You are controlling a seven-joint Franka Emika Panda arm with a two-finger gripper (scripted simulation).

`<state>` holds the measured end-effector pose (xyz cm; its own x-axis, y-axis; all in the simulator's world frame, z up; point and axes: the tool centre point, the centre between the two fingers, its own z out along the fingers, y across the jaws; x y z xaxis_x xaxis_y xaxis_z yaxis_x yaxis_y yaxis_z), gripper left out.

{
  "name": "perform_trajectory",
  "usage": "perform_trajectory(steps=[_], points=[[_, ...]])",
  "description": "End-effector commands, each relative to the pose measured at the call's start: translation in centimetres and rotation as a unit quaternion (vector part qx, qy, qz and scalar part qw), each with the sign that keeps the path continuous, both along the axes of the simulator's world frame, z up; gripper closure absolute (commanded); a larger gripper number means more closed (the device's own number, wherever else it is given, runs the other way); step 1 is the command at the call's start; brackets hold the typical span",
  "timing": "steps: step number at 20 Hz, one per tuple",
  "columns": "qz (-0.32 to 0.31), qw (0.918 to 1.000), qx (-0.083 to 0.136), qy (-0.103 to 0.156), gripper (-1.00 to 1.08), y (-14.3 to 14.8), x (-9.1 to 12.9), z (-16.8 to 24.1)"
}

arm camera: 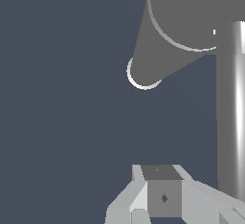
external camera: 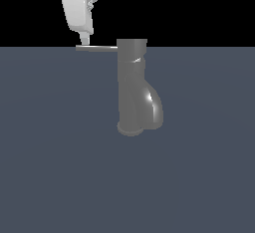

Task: Turn on the faucet by rotating a designated handle.

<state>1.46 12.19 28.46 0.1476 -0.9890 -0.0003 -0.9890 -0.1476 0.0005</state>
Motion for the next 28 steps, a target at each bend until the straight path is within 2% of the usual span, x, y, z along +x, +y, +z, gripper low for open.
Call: perform_trajectory(steps=[1, 28], points=[[0.0, 1.0, 0.0, 0.0, 1.08, -0.1, -0.4, 0.0], [0.0, 1.0, 0.0, 0.0, 1.08, -1.8, -8.0, 0.0]])
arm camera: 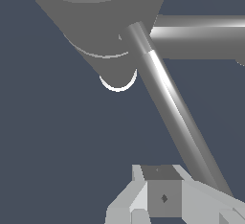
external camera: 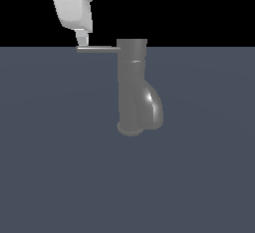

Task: Turn on the faucet by rotating a designated handle.

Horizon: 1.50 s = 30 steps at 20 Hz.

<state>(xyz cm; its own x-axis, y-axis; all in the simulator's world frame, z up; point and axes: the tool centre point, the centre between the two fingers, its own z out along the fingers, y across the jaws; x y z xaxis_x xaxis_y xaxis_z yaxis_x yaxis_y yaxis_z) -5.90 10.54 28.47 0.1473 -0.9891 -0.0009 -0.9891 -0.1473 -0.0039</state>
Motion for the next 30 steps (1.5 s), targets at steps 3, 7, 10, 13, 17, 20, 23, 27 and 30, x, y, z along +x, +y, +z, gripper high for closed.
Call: perform_trajectory(steps=[3, 7, 10, 13, 17, 20, 23, 27, 30], points=[[0.0, 1.0, -0.001, 0.002, 1.08, -0.3, -1.5, 0.0], [0.0, 1.0, -0.001, 0.002, 1.08, -0.5, -2.4, 0.0], [0.0, 1.0, -0.001, 0.0, 1.08, -1.1, -2.5, 0.0], [0.0, 1.0, -0.001, 0.001, 1.08, -2.1, -3.2, 0.0], [0.0, 1.0, -0.001, 0.001, 1.08, -3.4, -4.1, 0.0], [0.0, 1.0, -0.001, 0.001, 1.08, -4.4, -4.8, 0.0], [0.0, 1.0, -0.001, 0.001, 1.08, -5.5, -5.5, 0.0], [0.0, 1.0, -0.001, 0.001, 1.08, -6.9, -6.5, 0.0], [0.0, 1.0, -0.001, 0.002, 1.08, -7.9, -7.2, 0.0]])
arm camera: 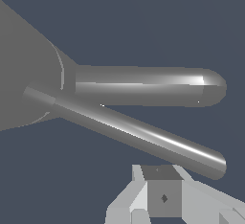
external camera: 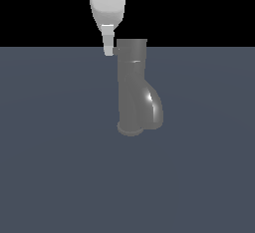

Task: Turn on the faucet by rotating a designated handle.

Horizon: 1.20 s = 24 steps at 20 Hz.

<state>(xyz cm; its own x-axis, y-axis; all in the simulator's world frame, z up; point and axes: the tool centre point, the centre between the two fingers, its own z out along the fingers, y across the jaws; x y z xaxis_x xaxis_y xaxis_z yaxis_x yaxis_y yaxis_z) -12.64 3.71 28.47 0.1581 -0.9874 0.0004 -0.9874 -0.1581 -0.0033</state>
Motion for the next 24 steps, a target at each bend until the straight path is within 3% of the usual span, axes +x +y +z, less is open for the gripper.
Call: perform_trajectory(steps=[1, 6, 24], points=[[-0.006, 1.0, 0.0, 0.001, 1.08, -1.4, -0.7, 0.0], [-0.001, 1.0, 0.0, 0.001, 1.08, -1.8, -1.2, 0.0], [-0.005, 1.0, 0.0, 0.001, 1.08, -11.1, 0.6, 0.0]])
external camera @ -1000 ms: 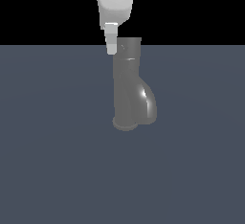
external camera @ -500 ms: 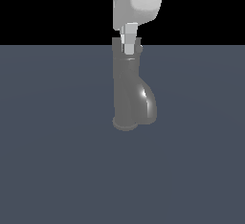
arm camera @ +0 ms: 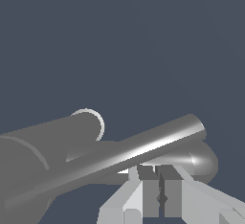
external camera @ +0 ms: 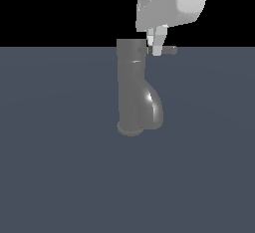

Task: Turn on the faucet by rotating a designated handle.

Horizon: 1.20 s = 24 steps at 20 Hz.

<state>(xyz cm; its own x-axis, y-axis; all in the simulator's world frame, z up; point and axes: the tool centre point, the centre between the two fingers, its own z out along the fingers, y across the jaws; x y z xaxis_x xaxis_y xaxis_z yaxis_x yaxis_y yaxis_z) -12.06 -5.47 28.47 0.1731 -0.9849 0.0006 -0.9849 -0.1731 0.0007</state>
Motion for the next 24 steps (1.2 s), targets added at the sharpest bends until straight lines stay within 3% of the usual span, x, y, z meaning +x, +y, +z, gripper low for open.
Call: perform_trajectory(steps=[1, 5, 6, 24], points=[[-0.013, 0.9999, 0.0, 0.0, 1.08, -2.4, 0.1, 0.0], [-0.013, 0.9999, 0.0, 0.0, 1.08, -3.8, 0.4, 0.0], [0.001, 1.0, 0.0, 0.0, 1.08, -2.0, 0.5, 0.0], [-0.005, 1.0, 0.0, 0.0, 1.08, -5.0, 4.4, 0.0]])
